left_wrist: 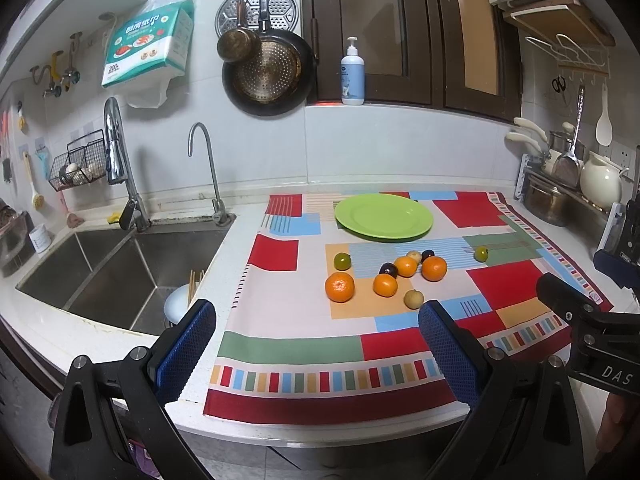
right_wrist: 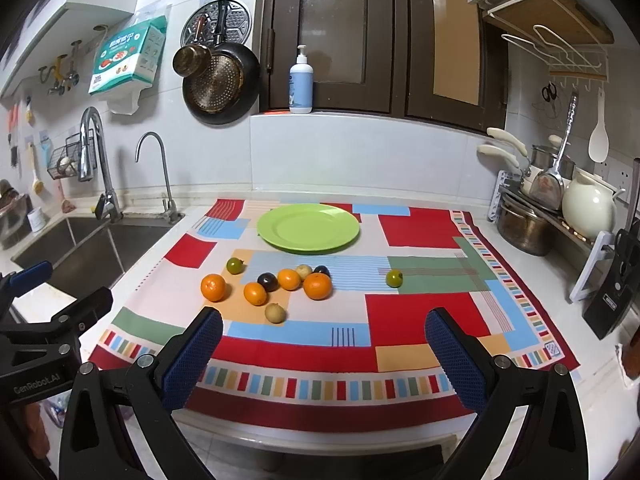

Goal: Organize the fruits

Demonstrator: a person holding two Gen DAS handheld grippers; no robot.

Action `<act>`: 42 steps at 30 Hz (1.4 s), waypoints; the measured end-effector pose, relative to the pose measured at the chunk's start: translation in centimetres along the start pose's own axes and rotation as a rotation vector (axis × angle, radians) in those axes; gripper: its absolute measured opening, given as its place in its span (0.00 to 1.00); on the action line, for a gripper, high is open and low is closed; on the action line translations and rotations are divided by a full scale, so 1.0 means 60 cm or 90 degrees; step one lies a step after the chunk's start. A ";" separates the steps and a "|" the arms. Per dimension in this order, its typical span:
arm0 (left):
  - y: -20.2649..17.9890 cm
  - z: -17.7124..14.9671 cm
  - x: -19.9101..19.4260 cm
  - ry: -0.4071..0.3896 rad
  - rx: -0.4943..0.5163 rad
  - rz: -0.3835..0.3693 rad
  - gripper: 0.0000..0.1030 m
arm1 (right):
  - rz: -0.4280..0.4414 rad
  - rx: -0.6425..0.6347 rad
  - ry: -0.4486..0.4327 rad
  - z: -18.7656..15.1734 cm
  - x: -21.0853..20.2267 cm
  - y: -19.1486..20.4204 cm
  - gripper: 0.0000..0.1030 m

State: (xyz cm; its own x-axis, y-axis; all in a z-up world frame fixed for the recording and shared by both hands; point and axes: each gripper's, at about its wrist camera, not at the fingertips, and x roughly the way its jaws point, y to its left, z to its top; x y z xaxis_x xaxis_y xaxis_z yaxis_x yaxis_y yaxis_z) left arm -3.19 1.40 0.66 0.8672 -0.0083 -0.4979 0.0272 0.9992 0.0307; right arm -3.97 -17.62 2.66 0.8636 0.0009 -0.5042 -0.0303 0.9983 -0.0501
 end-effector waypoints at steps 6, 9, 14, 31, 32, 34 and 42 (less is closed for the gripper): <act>0.000 0.000 0.000 -0.001 0.000 0.001 1.00 | 0.004 -0.003 -0.003 -0.002 -0.003 0.002 0.99; 0.000 0.000 0.000 -0.001 0.000 0.000 1.00 | 0.006 -0.004 -0.004 -0.002 -0.004 0.003 0.99; 0.002 -0.003 -0.003 0.000 0.000 0.000 1.00 | 0.008 -0.006 -0.004 -0.003 -0.005 0.005 0.99; 0.002 -0.010 0.000 0.009 0.013 0.006 1.00 | 0.016 -0.005 0.008 -0.008 0.001 0.008 0.99; 0.003 -0.010 0.002 0.010 0.014 0.005 1.00 | 0.019 -0.005 0.009 -0.008 0.003 0.009 0.99; 0.005 -0.012 0.005 0.008 0.018 0.003 1.00 | 0.022 -0.009 0.010 -0.009 0.006 0.014 0.99; 0.010 0.006 0.060 0.010 0.053 -0.036 0.94 | 0.017 -0.025 0.017 -0.002 0.042 0.038 0.99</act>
State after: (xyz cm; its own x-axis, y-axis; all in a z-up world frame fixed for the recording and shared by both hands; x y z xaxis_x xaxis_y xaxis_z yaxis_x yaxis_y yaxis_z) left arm 0.13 1.93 -0.79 0.8554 -0.0636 -0.5141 0.1175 0.9904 0.0731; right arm -1.93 -15.35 1.21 0.8483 0.0261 -0.5288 -0.0742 0.9948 -0.0700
